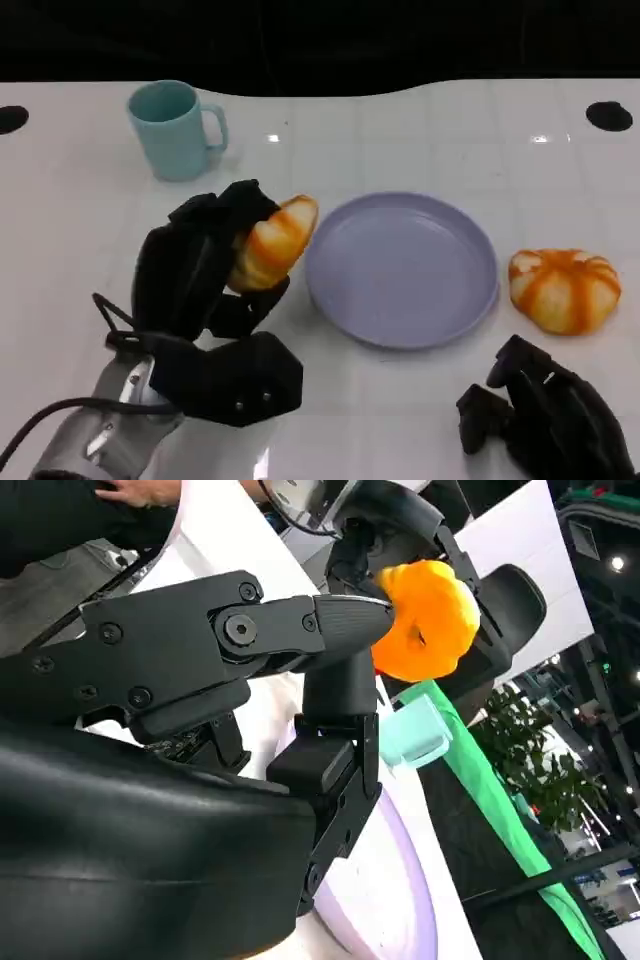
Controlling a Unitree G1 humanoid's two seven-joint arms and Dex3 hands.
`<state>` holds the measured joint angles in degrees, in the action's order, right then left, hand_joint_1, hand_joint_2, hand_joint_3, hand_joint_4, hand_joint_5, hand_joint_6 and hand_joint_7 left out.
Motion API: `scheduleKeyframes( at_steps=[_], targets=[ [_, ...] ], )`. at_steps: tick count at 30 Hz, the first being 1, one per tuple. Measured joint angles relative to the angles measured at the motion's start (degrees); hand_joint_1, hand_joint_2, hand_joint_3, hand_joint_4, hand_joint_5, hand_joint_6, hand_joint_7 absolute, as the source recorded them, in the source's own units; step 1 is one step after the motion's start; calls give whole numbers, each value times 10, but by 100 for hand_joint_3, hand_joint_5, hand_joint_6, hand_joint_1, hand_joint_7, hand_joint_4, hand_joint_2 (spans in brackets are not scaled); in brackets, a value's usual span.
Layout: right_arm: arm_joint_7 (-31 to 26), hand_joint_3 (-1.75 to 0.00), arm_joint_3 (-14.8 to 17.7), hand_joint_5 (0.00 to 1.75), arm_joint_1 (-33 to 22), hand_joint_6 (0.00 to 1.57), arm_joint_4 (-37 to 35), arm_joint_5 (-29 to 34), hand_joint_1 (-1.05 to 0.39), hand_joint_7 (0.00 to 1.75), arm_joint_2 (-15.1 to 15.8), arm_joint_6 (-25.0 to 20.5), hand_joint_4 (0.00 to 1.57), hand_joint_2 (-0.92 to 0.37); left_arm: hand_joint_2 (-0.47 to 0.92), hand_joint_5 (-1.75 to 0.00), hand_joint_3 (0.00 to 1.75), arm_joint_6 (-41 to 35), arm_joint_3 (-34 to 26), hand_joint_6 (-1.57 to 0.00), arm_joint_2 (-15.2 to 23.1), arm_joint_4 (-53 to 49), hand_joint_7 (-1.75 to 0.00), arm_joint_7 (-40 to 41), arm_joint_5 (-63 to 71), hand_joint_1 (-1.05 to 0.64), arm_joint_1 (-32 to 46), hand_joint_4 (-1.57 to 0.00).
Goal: Grasp the bread from the table and place it into the plate.
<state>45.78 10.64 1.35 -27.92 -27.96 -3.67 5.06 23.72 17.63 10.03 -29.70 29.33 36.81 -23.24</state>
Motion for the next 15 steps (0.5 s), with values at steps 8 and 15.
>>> scheduleKeyframes(
  at_steps=[8,15],
  targets=[
    [2,-25,1,166,1,68,-1,-2,-54,140,0,1,77,-92,43,-175,116,13,56,-68,-37,-79,-168,15,53,-24,-104,-84],
    [1,-25,-1,166,1,68,-1,-3,-55,140,0,1,77,-92,49,-175,112,13,102,-70,-86,-218,-175,36,84,-30,-206,-89]
  ],
)
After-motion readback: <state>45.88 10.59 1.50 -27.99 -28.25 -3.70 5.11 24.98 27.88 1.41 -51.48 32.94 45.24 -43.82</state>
